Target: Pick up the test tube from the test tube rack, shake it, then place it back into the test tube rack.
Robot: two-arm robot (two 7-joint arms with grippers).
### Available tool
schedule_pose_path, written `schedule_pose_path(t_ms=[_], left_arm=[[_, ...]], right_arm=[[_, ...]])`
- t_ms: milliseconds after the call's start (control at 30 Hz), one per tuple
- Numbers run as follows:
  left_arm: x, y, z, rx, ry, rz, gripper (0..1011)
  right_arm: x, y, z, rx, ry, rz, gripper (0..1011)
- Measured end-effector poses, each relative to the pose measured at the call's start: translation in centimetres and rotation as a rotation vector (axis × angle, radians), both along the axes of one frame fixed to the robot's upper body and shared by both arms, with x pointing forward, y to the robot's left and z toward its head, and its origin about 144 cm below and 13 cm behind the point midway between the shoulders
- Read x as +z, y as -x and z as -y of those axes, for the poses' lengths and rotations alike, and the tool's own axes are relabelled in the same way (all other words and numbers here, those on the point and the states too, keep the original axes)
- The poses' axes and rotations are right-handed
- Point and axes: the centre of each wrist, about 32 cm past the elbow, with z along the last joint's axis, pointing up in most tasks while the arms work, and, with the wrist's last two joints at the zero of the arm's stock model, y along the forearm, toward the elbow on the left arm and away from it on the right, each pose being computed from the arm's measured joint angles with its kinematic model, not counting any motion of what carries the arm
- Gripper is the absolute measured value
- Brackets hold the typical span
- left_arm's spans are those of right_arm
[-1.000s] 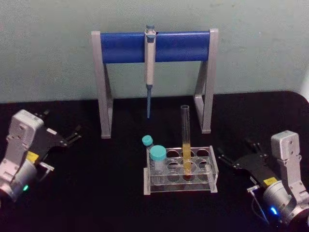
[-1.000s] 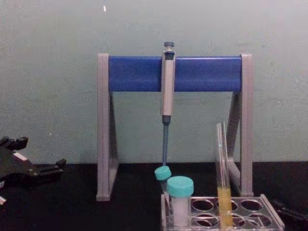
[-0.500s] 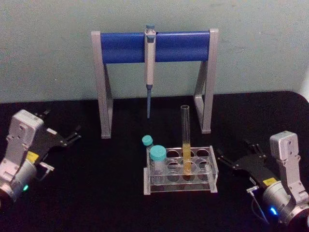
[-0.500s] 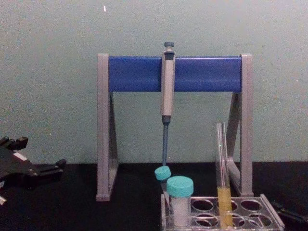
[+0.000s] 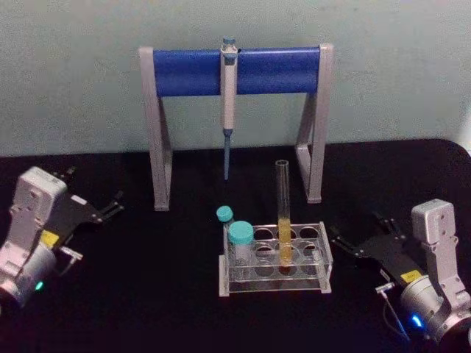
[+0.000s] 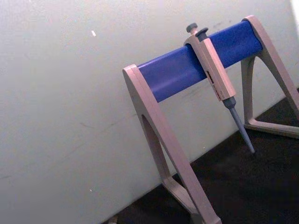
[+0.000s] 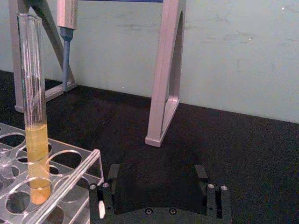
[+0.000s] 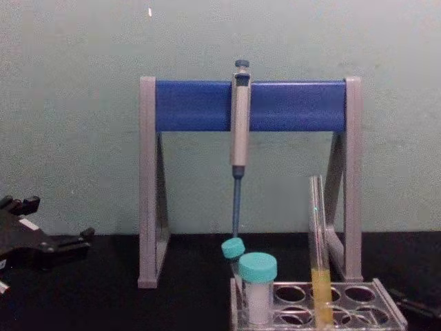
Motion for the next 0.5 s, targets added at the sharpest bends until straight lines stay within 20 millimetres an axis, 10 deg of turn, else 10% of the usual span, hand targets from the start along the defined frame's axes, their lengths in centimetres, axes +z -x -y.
schedule_pose_path(t_ms=[500], left_arm=[[0.00,0.00,0.00,0.000,0.000,0.000,1010]], right_arm=[[0.03,0.00,0.02,0.000,-0.001,0.001,1000]])
